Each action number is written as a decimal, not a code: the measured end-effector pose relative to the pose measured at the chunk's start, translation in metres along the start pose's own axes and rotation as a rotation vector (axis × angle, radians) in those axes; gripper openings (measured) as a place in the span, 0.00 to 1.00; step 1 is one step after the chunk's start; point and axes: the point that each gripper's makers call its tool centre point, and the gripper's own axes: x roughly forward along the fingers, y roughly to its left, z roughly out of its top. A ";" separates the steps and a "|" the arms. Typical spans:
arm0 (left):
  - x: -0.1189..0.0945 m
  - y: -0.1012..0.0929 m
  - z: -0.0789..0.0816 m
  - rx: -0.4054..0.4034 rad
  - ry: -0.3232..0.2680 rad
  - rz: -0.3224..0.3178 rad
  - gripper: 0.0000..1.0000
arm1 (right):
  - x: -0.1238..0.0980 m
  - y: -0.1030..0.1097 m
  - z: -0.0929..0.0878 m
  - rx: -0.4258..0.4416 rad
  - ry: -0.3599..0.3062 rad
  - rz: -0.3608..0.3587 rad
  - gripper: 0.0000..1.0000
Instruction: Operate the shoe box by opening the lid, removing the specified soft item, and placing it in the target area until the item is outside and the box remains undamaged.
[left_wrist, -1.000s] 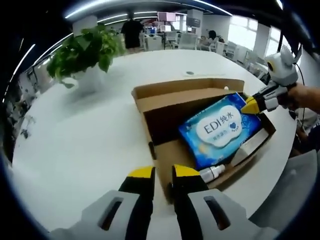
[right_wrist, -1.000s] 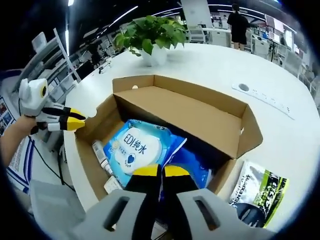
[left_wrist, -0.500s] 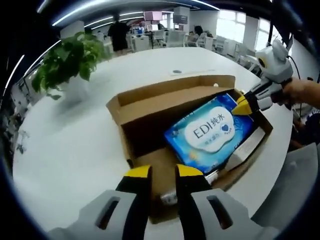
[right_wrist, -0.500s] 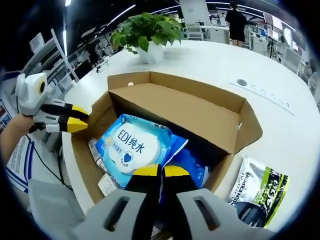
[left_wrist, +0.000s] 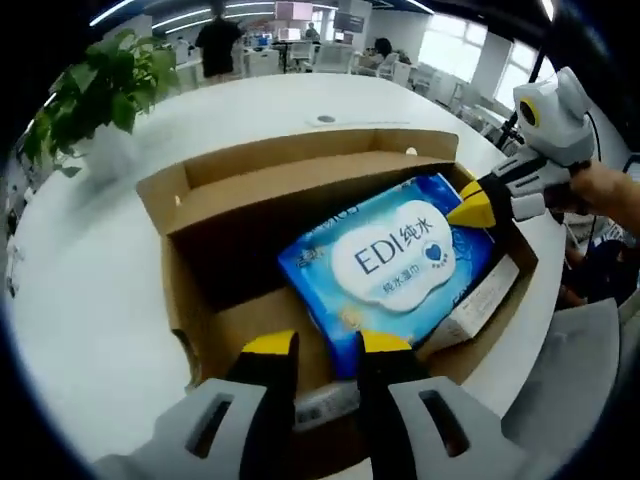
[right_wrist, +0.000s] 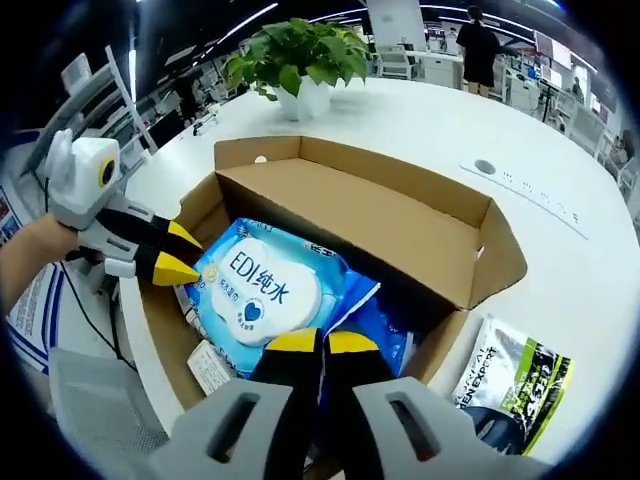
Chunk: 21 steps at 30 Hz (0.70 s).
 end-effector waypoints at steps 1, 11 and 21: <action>0.003 0.000 0.000 -0.011 0.003 -0.009 0.21 | 0.000 0.000 0.000 0.001 0.000 0.000 0.00; 0.014 -0.003 0.001 -0.117 0.020 -0.050 0.13 | 0.001 0.001 0.000 0.022 -0.007 0.001 0.00; 0.014 0.001 0.003 -0.111 -0.007 -0.016 0.00 | -0.003 0.003 0.001 0.096 -0.034 -0.016 0.00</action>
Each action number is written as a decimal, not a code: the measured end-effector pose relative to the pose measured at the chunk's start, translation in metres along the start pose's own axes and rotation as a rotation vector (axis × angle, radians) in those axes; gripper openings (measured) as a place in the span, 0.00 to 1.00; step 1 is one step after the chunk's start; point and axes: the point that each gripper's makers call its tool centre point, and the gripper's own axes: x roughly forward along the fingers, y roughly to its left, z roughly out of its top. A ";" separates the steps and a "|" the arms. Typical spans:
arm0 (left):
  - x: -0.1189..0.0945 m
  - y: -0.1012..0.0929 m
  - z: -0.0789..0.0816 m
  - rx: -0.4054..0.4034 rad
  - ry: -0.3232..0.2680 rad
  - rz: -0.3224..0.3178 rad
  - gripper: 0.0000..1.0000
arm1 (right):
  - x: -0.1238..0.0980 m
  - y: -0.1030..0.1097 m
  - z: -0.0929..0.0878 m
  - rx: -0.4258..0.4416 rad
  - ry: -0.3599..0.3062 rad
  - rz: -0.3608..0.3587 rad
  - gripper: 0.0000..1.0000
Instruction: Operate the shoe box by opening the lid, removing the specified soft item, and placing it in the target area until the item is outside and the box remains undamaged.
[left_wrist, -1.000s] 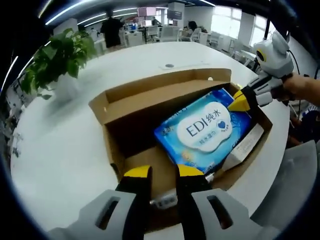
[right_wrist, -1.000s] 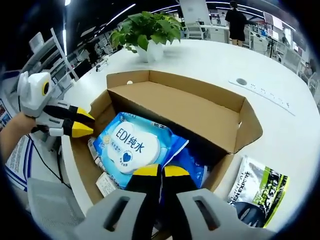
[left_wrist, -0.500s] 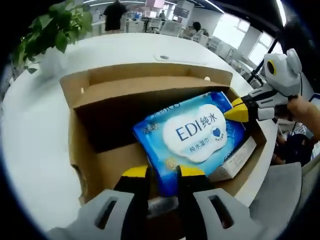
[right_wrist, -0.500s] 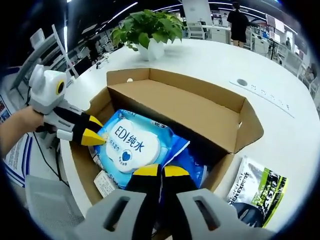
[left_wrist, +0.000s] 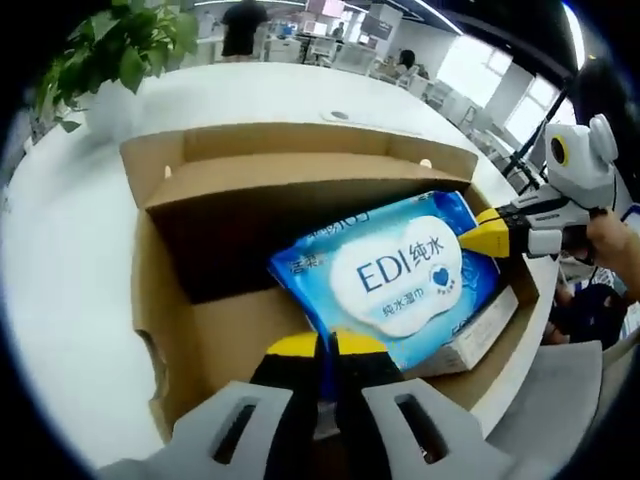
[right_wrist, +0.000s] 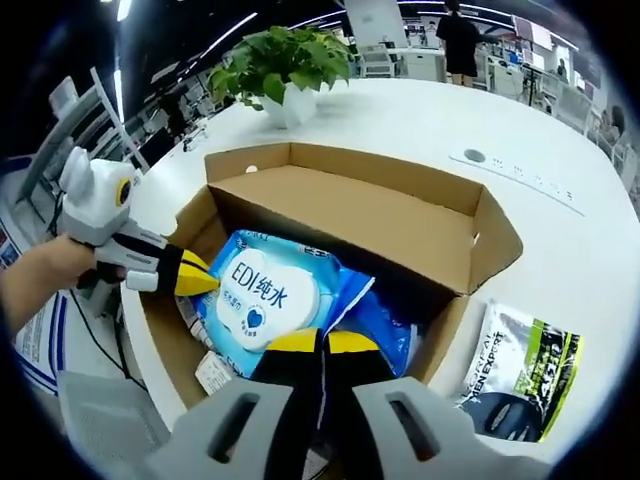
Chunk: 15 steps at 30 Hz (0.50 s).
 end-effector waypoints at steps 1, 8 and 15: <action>-0.002 0.000 0.001 -0.012 -0.007 -0.003 0.00 | -0.001 0.000 0.000 0.000 -0.002 0.000 0.00; -0.016 -0.008 0.011 0.001 -0.054 -0.012 0.00 | -0.012 0.002 0.003 0.048 -0.034 0.011 0.00; -0.028 -0.019 0.021 -0.022 -0.091 -0.030 0.00 | -0.029 0.001 0.009 0.089 -0.070 0.022 0.00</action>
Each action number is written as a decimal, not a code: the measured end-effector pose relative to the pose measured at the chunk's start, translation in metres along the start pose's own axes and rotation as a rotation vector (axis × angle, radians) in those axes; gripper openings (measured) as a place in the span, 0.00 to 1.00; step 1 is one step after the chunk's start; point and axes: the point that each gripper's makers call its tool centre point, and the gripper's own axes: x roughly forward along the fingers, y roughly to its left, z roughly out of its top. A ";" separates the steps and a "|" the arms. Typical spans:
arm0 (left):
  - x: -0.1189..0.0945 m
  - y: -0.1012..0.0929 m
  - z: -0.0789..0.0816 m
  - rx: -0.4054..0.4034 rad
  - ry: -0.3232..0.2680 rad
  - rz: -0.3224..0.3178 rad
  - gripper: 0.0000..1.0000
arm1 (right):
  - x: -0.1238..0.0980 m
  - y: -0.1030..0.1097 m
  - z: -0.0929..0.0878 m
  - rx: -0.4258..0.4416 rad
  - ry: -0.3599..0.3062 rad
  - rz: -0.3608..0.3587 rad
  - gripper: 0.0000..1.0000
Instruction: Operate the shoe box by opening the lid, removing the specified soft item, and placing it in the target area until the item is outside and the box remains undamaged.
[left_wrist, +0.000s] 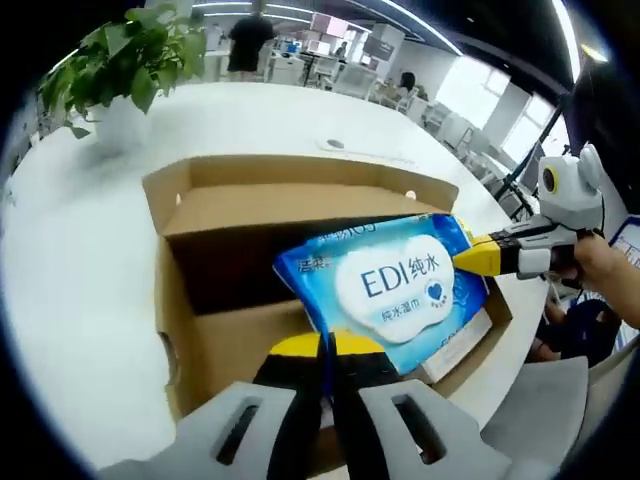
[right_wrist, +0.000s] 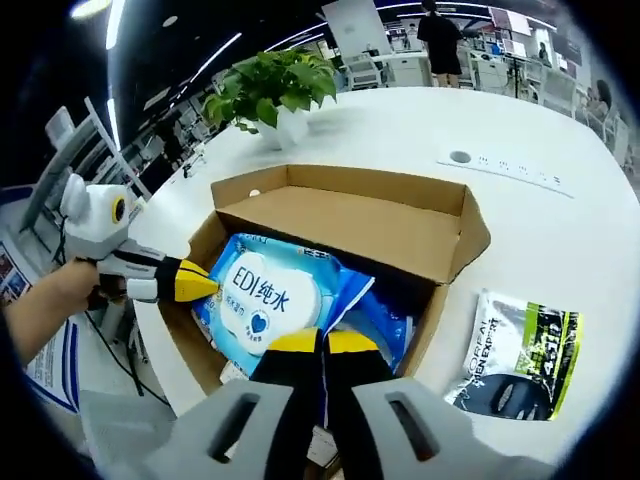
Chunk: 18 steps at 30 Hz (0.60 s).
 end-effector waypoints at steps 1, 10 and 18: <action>-0.001 -0.002 0.001 0.001 -0.003 -0.003 0.00 | -0.002 0.000 0.000 0.003 -0.003 0.001 0.00; -0.012 -0.026 0.016 0.008 -0.037 -0.036 0.00 | -0.026 -0.004 0.007 0.032 -0.044 0.002 0.00; -0.011 -0.054 0.026 0.020 -0.051 -0.060 0.00 | -0.054 -0.019 0.012 0.048 -0.074 -0.007 0.00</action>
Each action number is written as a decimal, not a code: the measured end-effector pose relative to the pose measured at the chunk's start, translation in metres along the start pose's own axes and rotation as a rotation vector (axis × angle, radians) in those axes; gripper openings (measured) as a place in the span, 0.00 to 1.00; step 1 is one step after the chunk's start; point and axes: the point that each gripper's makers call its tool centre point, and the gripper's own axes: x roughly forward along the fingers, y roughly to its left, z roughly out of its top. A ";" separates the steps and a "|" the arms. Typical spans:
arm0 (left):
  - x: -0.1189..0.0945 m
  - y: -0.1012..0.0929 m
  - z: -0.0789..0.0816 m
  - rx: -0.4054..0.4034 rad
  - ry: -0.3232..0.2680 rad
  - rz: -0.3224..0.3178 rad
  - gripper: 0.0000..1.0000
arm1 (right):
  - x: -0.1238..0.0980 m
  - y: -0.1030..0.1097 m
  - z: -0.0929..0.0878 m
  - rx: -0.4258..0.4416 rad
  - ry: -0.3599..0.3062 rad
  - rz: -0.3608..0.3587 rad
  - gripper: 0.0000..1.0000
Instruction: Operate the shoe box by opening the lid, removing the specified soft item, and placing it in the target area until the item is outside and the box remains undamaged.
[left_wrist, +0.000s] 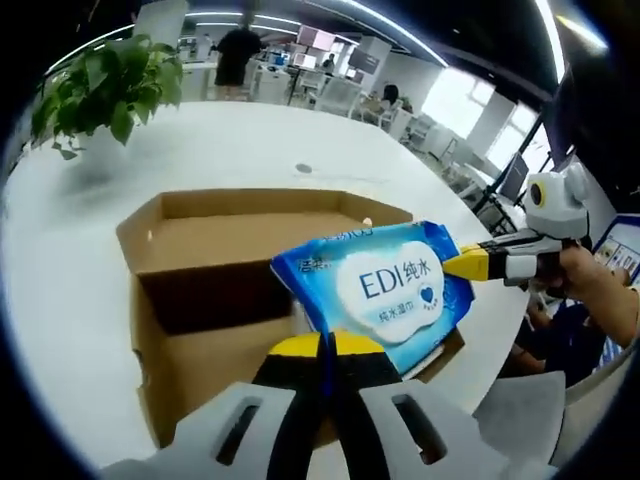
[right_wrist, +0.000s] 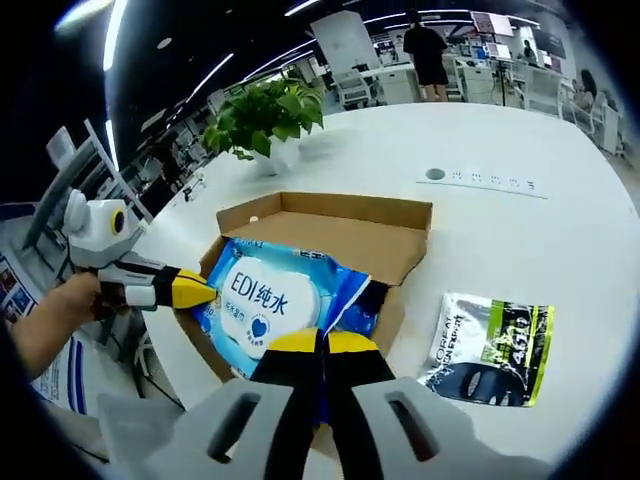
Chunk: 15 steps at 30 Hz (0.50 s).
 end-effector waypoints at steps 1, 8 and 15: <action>0.001 -0.003 0.001 0.000 -0.002 -0.002 0.00 | -0.003 -0.002 0.000 0.001 -0.003 -0.001 0.00; 0.010 -0.029 0.008 0.033 -0.005 -0.011 0.00 | -0.022 -0.020 0.002 0.005 -0.017 -0.021 0.00; 0.020 -0.052 0.014 0.064 -0.006 -0.028 0.00 | -0.039 -0.039 0.003 0.020 -0.026 -0.047 0.00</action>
